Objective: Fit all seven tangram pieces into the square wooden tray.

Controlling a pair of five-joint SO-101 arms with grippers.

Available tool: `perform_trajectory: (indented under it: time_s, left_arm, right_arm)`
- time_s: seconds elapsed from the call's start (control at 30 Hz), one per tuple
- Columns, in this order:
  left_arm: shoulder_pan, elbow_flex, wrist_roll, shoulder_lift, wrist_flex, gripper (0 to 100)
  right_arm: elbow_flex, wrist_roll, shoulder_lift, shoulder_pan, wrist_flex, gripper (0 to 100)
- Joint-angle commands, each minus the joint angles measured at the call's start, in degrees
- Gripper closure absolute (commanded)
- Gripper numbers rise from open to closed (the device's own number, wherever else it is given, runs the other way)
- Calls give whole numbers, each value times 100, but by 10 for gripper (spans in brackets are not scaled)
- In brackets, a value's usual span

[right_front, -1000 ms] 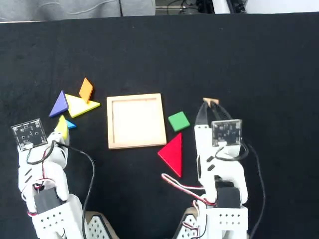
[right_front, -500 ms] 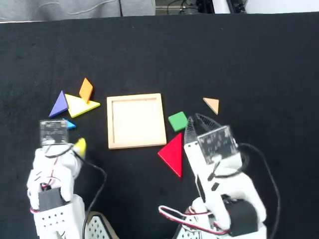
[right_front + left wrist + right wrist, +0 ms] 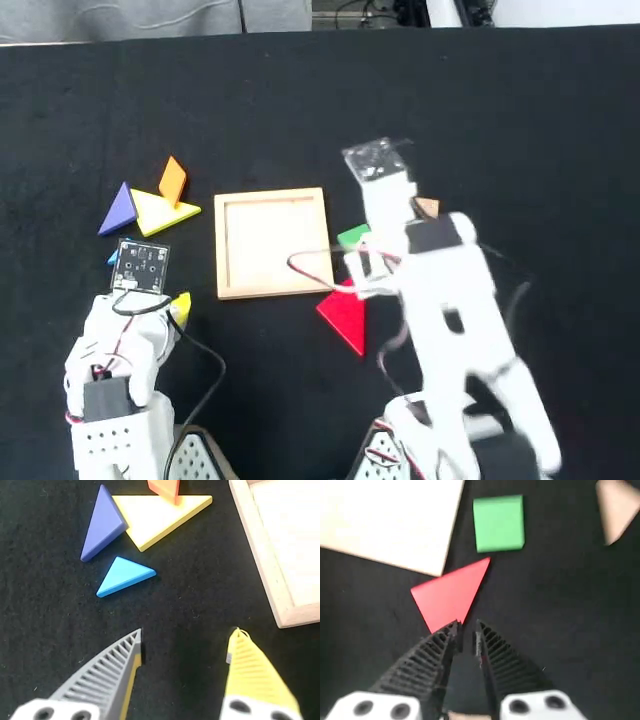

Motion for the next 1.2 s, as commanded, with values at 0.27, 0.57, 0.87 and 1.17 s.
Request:
perform_trajectory:
  time_s: [0.27,0.57,0.87,1.17]
  left_arm:
    - [66,101,-44,-35,-9,729]
    - [57,101,-44,-35,9,729]
    - [66,101,-44,-44,-26,729]
    - [75,101,-44,-44,-26,729]
  right_arm:
    - [-303,-1591,1121,-1477,352,500]
    - [-295,-2391,1648,-1670,-536,497]
    - [-286,-3138,2475,-1837,-1345,497]
    - [-180,-3095,3073,-1837,-1916,499]
